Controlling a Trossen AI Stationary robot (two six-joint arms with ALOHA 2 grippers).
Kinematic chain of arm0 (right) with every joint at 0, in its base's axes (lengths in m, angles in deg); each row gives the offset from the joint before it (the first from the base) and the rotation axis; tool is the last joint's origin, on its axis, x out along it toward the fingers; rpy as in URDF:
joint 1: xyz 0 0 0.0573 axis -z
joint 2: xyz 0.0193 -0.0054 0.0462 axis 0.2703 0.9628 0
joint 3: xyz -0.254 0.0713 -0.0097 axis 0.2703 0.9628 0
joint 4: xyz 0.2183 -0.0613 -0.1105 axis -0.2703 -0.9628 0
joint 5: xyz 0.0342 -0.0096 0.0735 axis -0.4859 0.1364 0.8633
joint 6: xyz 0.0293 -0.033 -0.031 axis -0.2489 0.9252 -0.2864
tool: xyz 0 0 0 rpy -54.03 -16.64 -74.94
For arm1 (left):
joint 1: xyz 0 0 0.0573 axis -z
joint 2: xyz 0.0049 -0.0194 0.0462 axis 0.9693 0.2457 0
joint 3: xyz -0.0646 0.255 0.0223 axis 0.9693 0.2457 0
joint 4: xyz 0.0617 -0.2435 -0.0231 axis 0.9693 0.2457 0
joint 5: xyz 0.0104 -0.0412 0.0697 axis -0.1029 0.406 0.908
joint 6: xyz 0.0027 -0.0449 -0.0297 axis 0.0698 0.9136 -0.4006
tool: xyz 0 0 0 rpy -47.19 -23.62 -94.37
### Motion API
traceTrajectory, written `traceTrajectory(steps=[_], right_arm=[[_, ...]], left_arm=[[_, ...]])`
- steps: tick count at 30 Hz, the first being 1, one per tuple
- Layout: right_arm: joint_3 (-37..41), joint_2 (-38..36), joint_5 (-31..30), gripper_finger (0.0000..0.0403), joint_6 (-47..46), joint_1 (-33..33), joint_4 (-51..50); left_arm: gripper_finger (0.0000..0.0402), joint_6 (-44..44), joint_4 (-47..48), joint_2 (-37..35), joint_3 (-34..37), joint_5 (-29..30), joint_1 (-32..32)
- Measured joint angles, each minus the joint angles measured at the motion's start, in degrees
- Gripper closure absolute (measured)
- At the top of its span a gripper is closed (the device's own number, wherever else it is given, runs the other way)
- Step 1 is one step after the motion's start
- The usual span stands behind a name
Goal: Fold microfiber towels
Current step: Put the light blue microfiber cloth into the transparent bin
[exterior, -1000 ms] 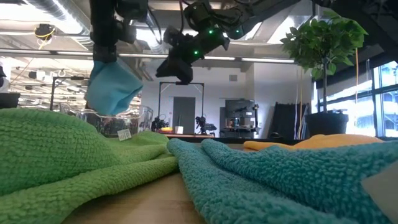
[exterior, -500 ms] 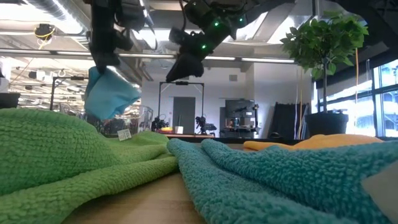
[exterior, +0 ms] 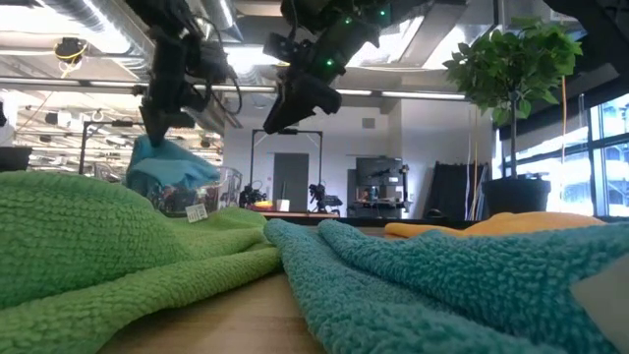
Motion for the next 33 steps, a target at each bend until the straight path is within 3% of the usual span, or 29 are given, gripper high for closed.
traceTrajectory(steps=[8,13,21,25,29,33], right_arm=[[0.00,0.01,0.07,0.0299,-0.33,-0.99,-2.25],[0.00,0.01,3.39,0.0300,-1.46,-1.03,-3.30],[0.00,0.00,4.49,0.0299,-2.54,-1.03,-4.89],[0.00,0.00,4.50,0.0299,-2.51,-1.03,-5.48],[0.00,0.00,4.54,0.0299,-2.51,-1.03,-5.70],[0.00,0.02,4.59,0.0299,-2.69,-1.03,-5.81]], left_arm=[[0.0401,-1.62,-3.16,6.46,-0.02,0.20,-3.31],[0.0401,-2.99,-4.71,9.31,-0.02,0.28,-5.97],[0.0401,-3.18,-6.91,9.98,-0.02,-0.13,-7.39],[0.0401,-4.18,-7.84,9.98,-0.02,-3.70,-7.39],[0.0380,-5.03,-7.85,9.98,-0.02,-8.46,-7.36],[0.0344,-6.13,-6.33,9.98,-0.02,-9.09,-7.36]])
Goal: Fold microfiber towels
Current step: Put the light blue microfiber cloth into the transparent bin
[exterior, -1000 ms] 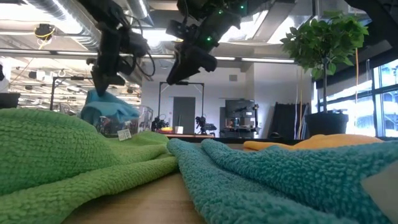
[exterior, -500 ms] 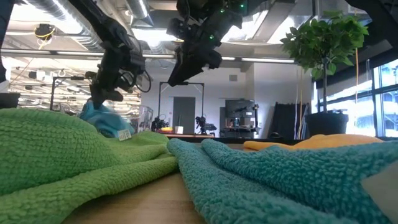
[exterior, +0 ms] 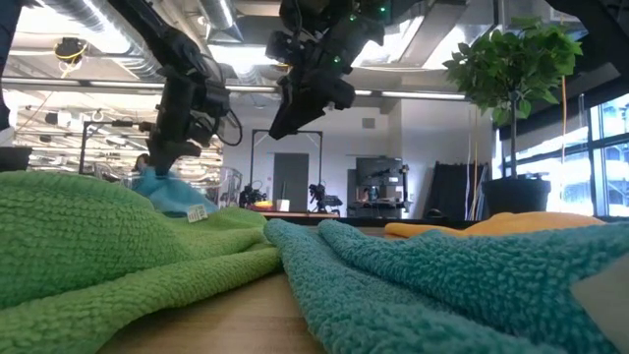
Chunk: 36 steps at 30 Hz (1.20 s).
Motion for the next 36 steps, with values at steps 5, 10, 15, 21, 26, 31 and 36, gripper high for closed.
traceTrajectory(steps=[5,10,15,21,26,31,36], right_arm=[[0.00,-0.02,2.61,0.0299,-0.18,-0.07,-0.50],[0.00,-0.01,3.44,0.0299,-0.20,-0.67,-0.62],[0.00,-0.02,3.47,0.0299,-0.20,-0.71,-1.21],[0.00,-0.02,6.25,0.0299,-0.11,-0.66,-1.35],[0.00,-0.01,11.00,0.0299,-0.06,-0.84,-1.35],[0.00,-0.02,11.45,0.0299,0.07,-1.58,-1.37],[0.00,-0.01,11.89,0.0299,0.13,-2.18,-2.53]], left_arm=[[0.0307,-1.38,1.46,0.00,0.00,2.49,-0.61],[0.0299,-2.45,1.78,0.00,0.00,3.10,-0.98],[0.0301,-4.70,3.85,-0.18,0.00,4.50,0.56],[0.0301,-8.81,3.61,-2.76,0.00,13.31,4.26],[0.0301,-10.01,3.53,-3.75,-0.02,11.81,5.37],[0.0301,-12.46,-1.00,-3.80,0.82,-2.94,6.80],[0.0302,-16.72,-9.23,-3.74,5.83,5.24,7.37]])
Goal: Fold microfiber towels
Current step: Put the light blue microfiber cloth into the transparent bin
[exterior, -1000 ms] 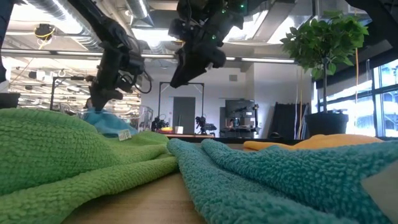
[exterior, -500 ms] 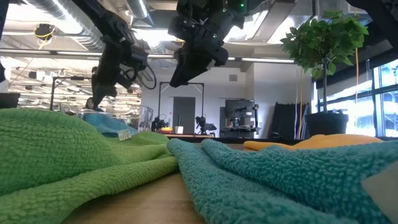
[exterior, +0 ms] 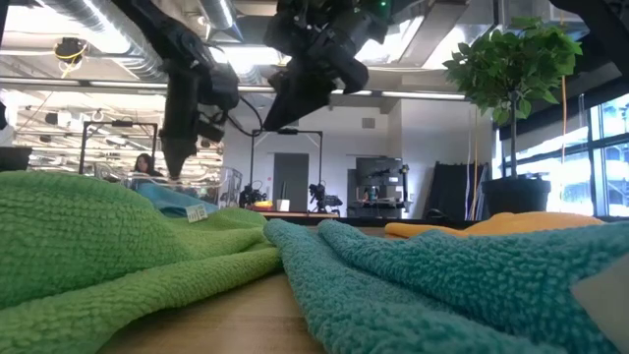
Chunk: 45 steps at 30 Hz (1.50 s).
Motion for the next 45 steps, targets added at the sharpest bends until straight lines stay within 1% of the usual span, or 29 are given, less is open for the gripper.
traceTrajectory(steps=[2,3,6,9,14,18,21,23,26,28,33,37,45], right_arm=[[0.00,0.01,0.03,0.0299,-0.04,-0.21,-0.27],[0.06,0.00,0.04,0.0299,-0.04,-0.31,-0.13],[0.17,0.01,0.09,0.0299,-0.07,-0.42,-0.35],[0.17,0.01,0.11,0.0299,-0.09,-0.40,-0.42],[0.20,0.01,0.10,0.0299,-0.11,-0.38,-0.52],[0.22,0.01,0.20,0.0299,-0.17,-0.38,-0.28],[0.22,0.01,2.64,0.0299,-0.55,-0.38,-0.33],[0.24,0.01,4.61,0.0299,-1.31,-0.38,-0.28],[0.24,0.01,6.73,0.0299,-1.40,-0.38,-0.07],[0.24,0.01,6.97,0.0299,-1.40,-0.40,-0.04],[0.26,0.01,6.99,0.0299,-1.33,-0.38,-0.24],[0.28,0.01,6.99,0.0299,-1.17,-0.38,-0.22],[0.28,0.01,6.99,0.0299,-0.96,-0.40,-0.55]], left_arm=[[0.0302,-0.81,-3.77,0.00,1.88,5.59,-0.06],[0.0302,-0.79,-5.74,0.00,2.65,6.89,-0.12],[0.0302,1.80,-9.95,0.00,4.47,6.86,-0.80],[0.0302,6.83,-12.98,0.01,6.82,6.88,-1.80],[0.0302,16.70,-13.79,0.04,9.55,6.81,-3.20],[0.0302,25.90,-16.29,0.04,11.67,2.88,-5.22],[0.0302,33.73,-16.69,0.04,12.46,0.29,-6.59],[0.0302,36.45,-16.65,0.04,12.66,-0.04,-7.08],[0.0302,37.50,-16.73,0.04,12.66,-0.08,-7.01],[0.0302,38.25,-16.71,0.04,12.66,-0.54,-6.88],[0.0302,41.11,-14.65,0.04,12.66,-7.79,-7.45],[0.0302,42.81,-12.47,0.04,12.66,-12.43,-7.52],[0.0302,44.04,-6.65,0.04,12.66,-12.75,-7.32]])
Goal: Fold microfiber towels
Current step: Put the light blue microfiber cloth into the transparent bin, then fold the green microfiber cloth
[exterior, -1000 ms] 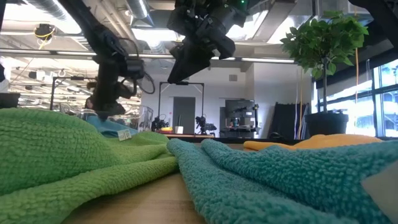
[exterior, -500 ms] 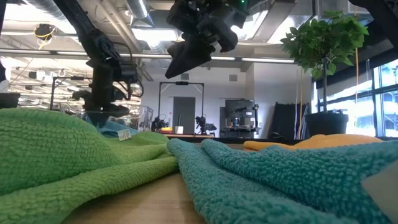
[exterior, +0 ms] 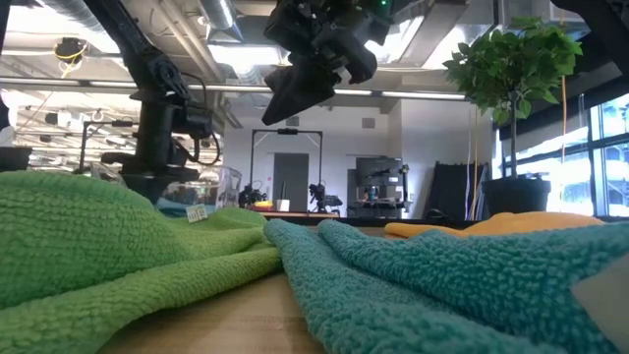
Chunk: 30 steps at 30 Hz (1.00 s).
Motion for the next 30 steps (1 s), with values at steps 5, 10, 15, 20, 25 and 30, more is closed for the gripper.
traceTrajectory(steps=[5,10,15,20,25,30], right_arm=[[0.00,0.00,-0.02,0.0299,0.02,0.00,-0.56],[0.00,0.00,-0.02,0.0299,0.02,0.00,-0.91],[0.02,0.00,-0.02,0.0299,0.03,0.00,-1.16],[0.02,0.00,-0.02,0.0299,0.28,0.00,-1.15],[0.02,0.01,-0.02,0.0299,0.28,0.00,-1.76],[0.02,0.02,-0.07,0.0299,0.65,0.00,-1.73]], left_arm=[[0.0302,-1.56,1.61,0.00,-1.83,0.14,0.02],[0.0302,-3.26,1.06,0.00,-5.85,3.65,0.44],[0.0302,-3.39,-2.36,0.36,-6.49,8.08,0.44],[0.0302,-4.16,-5.14,3.35,-6.49,7.61,-0.53],[0.0302,-4.31,-5.03,7.03,-6.49,7.83,-1.18],[0.0302,-6.25,-4.85,8.15,-7.40,8.40,-0.46]])
